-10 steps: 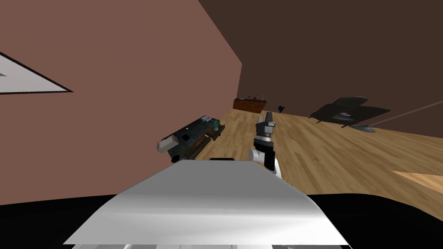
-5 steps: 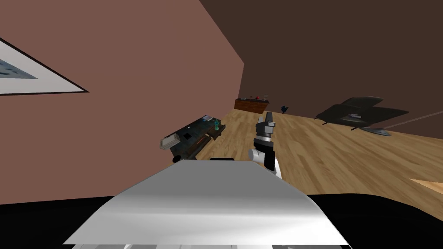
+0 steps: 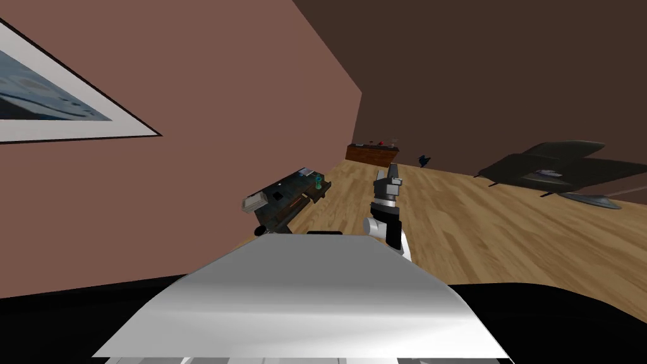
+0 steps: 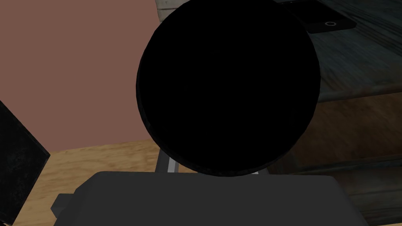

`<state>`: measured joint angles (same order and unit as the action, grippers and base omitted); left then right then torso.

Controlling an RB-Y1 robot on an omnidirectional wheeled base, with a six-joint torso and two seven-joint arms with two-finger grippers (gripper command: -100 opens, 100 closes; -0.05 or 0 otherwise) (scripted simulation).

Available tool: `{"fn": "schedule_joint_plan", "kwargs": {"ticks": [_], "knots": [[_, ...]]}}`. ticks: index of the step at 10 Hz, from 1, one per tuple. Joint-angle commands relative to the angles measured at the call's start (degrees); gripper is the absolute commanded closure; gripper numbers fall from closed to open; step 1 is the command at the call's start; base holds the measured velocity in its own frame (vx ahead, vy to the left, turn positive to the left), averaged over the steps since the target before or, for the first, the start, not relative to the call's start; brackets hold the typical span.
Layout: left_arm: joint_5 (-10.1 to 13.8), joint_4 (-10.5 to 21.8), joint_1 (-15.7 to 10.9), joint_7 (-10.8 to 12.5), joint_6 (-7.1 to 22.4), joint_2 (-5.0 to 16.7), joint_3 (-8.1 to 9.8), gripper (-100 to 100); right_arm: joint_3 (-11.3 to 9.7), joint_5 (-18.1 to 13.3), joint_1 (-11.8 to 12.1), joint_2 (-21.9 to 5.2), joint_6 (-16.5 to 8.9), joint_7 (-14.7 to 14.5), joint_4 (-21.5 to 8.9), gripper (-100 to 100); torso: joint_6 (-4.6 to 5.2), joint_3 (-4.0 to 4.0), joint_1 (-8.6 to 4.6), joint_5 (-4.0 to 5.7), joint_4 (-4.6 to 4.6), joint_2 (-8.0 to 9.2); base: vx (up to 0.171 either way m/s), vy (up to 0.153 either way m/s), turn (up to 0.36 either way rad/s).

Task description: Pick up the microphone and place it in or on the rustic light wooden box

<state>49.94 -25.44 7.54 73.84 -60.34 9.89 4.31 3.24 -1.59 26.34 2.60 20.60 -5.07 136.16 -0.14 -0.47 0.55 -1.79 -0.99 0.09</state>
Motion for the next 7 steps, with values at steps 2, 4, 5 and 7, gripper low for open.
{"fn": "schedule_joint_plan", "kwargs": {"ticks": [2, 4, 5, 7], "knots": [[-0.36, -0.88, -0.29, -0.21, 3.5, 0.43, 0.01, 100, 0.0, 0.0, 0.0, 0.0, 0.0, 0.0, 0.0, 0, -0.05, -0.01, 0.09, -0.03, -0.03, 0.0, -0.036, 0.009, 0.114], [-0.73, -1.13, -1.09, -0.23, 6.25, 0.95, 0.04, 100, 0.0, 0.0, 0.0, 0.0, 0.0, 0.0, 0.0, 0, -0.06, -0.07, 0.18, -0.09, -0.06, -0.07, -0.032, 0.017, 0.118], [-1.11, -1.39, -2.1, -0.32, 8.11, 1.49, 0.11, 100, 0.0, 0.0, 0.0, 0.0, 0.0, 0.0, 0.0, 0, -0.03, -0.08, 0.19, -0.13, -0.07, -0.1, -0.031, 0.024, 0.166], [-1.11, -1.39, -2.1, -0.32, 9.14, 1.49, 0.11, 100, 0.0, 0.0, 0.0, 0.0, 0.0, 0.0, 0.0, 0, -0.04, -0.09, 0.24, -0.14, -0.06, -0.13, -0.013, 0.017, 0.03]]}}
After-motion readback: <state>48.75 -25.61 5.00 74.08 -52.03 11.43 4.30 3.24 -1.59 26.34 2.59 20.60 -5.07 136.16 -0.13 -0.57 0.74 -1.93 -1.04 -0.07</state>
